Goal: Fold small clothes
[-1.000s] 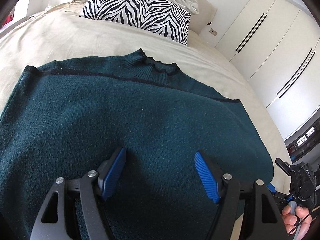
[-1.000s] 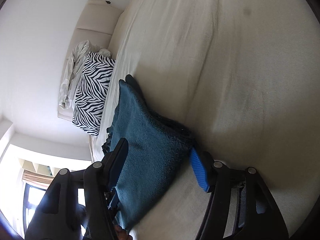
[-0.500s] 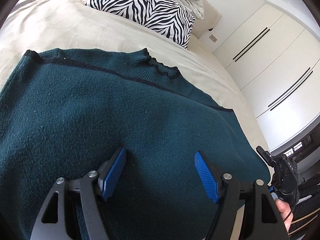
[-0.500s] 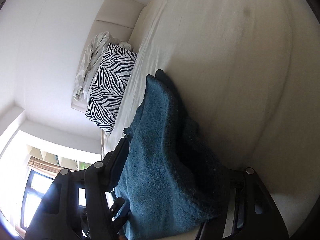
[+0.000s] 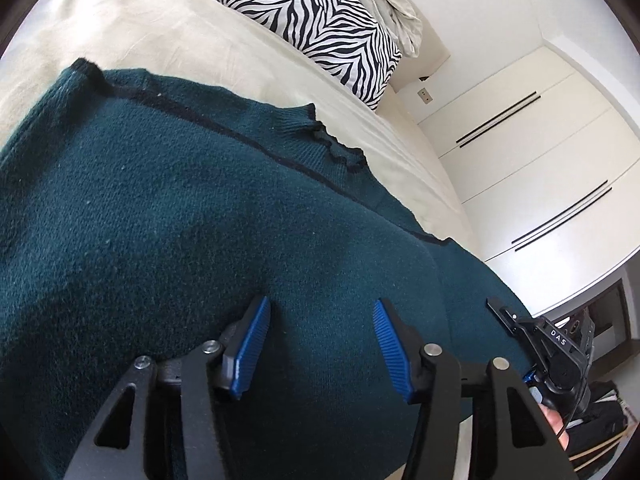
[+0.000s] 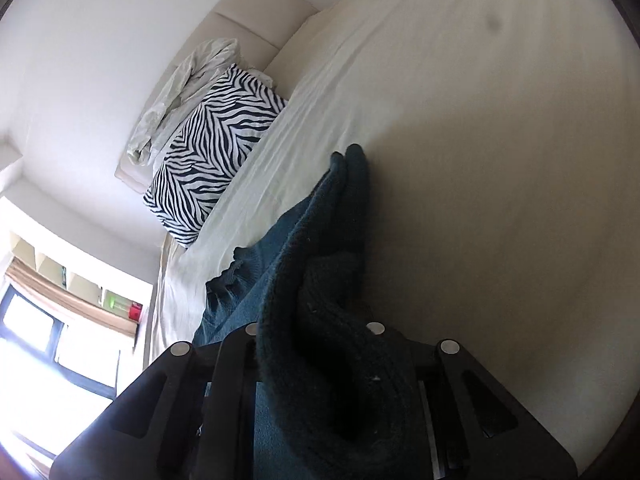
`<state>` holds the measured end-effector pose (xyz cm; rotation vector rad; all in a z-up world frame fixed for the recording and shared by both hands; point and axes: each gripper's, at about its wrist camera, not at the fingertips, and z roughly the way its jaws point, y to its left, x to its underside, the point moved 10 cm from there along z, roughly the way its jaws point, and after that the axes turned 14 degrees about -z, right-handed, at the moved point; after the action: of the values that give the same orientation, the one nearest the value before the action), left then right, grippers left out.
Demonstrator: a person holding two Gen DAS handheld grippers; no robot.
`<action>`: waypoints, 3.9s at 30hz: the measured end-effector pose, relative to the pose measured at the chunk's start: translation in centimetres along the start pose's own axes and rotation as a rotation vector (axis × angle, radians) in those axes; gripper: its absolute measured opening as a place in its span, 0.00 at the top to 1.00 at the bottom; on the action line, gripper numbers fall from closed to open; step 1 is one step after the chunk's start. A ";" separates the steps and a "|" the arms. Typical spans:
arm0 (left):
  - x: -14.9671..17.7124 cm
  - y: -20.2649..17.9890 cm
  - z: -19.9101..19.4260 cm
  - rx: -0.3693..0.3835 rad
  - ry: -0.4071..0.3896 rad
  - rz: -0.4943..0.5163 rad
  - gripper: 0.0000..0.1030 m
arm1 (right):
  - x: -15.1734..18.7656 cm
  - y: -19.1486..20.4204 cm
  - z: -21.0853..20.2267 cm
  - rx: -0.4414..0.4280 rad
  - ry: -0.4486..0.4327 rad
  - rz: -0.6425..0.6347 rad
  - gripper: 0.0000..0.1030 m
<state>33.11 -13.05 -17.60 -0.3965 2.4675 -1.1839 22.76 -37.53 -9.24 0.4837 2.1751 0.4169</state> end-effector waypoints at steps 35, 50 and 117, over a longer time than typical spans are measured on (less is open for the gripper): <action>-5.5 0.7 -2.8 0.064 0.163 -0.091 0.86 | 14.9 21.5 -1.9 -0.319 0.157 -0.766 0.77; -9.3 8.0 -5.6 -0.042 0.125 -0.046 0.85 | 17.8 19.7 -1.0 -0.374 0.271 -0.740 0.76; -4.6 7.7 -12.5 -0.128 0.032 0.055 0.88 | 16.1 14.0 0.9 -0.398 0.275 -0.436 0.75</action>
<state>30.94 2.11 -15.52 -0.3445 2.5724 -1.0212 17.03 -17.52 -14.24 -0.2797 2.2959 0.6796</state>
